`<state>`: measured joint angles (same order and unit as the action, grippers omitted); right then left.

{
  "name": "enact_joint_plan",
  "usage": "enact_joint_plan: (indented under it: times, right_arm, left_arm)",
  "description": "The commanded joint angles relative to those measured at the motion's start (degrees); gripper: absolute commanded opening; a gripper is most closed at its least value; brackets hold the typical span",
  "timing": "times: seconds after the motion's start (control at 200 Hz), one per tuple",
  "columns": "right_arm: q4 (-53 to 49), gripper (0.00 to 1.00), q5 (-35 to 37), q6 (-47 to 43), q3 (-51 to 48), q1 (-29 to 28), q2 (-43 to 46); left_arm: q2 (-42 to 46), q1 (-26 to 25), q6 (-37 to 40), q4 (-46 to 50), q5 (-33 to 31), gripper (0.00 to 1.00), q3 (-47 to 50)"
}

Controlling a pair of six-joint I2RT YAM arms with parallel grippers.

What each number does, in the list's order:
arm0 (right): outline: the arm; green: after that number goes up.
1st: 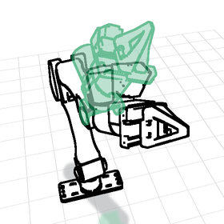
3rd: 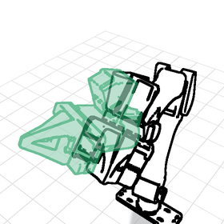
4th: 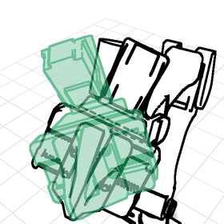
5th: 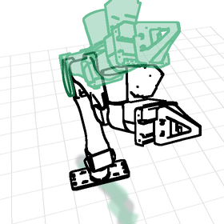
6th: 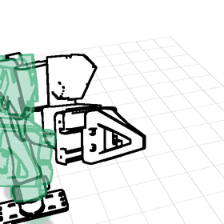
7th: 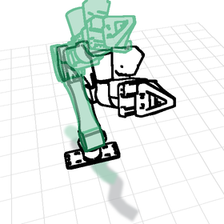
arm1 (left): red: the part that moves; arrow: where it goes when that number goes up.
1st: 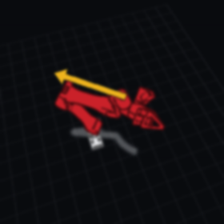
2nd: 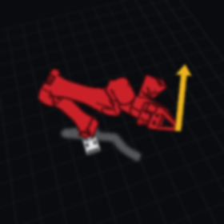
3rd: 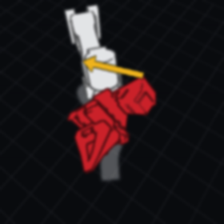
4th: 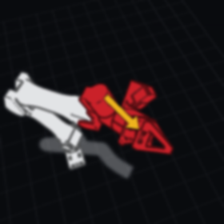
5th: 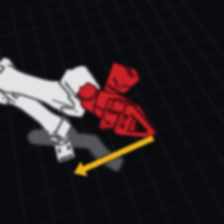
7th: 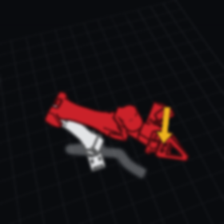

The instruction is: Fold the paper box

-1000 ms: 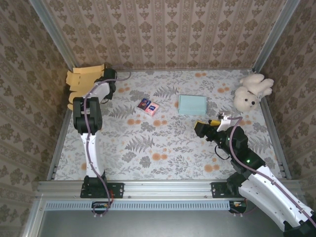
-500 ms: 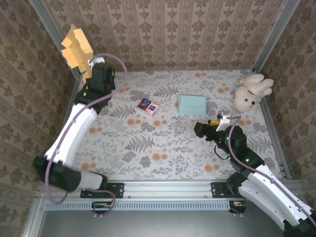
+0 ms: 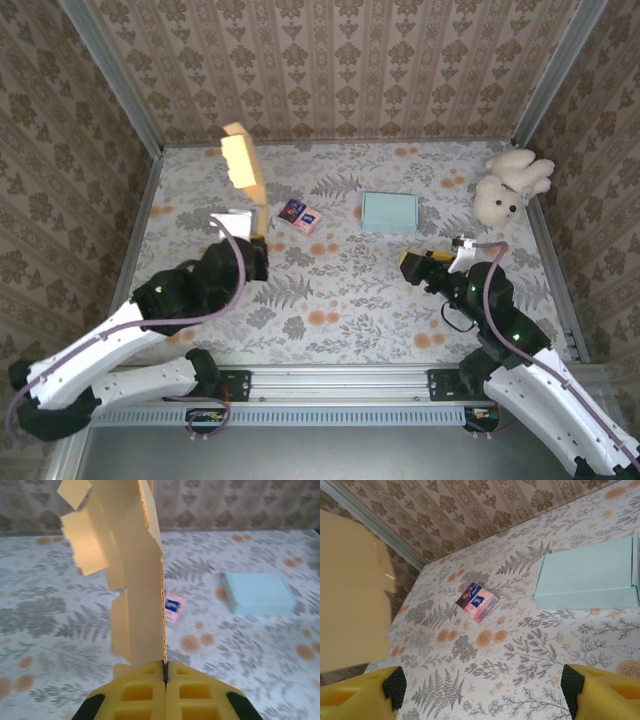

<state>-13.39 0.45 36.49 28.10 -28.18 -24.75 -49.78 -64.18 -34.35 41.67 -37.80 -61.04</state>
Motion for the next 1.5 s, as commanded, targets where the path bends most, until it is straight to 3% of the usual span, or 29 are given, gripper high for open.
enact_joint_plan:
  times: [0.0, 0.135, 0.28, 0.38, 0.66, 0.795, 0.91, 1.045, 1.16, 1.295, 1.38, 1.495]
  right_arm:
    - [-8.2, 0.84, -0.9, 0.9, 2.7, -0.1, 3.3]
    - [-13.3, 0.84, 0.9, -0.1, 3.5, -0.1, 7.3]
    - [-15.6, 0.84, 2.2, -1.1, 3.3, -0.1, 9.7]
    - [-15.4, 0.84, 2.3, -0.9, 2.2, -0.1, 10.0]
    - [-12.8, 0.84, 2.5, 0.2, 0.0, -0.1, 9.8]
    - [-14.5, 0.84, 5.8, 0.5, -0.1, -0.1, 10.3]
    - [-15.5, 0.84, 9.1, 1.0, -0.5, -0.1, 12.1]
    - [-14.7, 0.84, 9.9, 1.2, -1.4, -0.1, 12.1]
    - [-12.6, 0.84, 9.1, 1.1, -1.8, -0.2, 9.5]
    - [-7.9, 0.84, 6.7, 0.6, -2.3, -0.1, 2.2]
    - [-4.6, 0.85, 5.0, 0.4, -2.4, -0.2, -2.9]
    - [-1.1, 0.87, 3.5, 0.0, -2.6, -0.2, -8.0]
  left_arm:
    - [-3.8, -8.8, -6.6, 0.8, -7.6, 0.00, 0.3]
    - [-9.7, -11.6, -9.3, -4.6, -2.2, 0.00, 2.6]
    - [-16.3, -12.2, -10.8, -8.4, -0.8, 0.00, 2.9]
    - [-20.6, -12.3, -11.6, -8.6, -1.9, 0.00, 1.4]
    - [-34.6, -12.4, -10.5, -15.1, 5.8, 0.00, -3.9]
    - [-37.7, -12.2, -8.8, -20.7, 8.1, 0.33, -4.5]
    - [-37.1, -10.7, -7.8, -23.1, 8.4, 0.43, -4.4]
    - [-35.1, -5.6, -6.9, -23.7, 12.0, 0.53, -2.8]
    - [-32.8, 1.8, -4.8, -24.7, 16.0, 0.58, 0.6]
    - [-32.0, 13.4, 1.0, -30.7, 27.0, 0.64, 5.4]
    - [-32.3, 18.4, 5.8, -34.4, 30.3, 0.69, 6.5]
    - [-35.0, 24.6, 9.3, -37.1, 35.0, 0.70, 5.9]
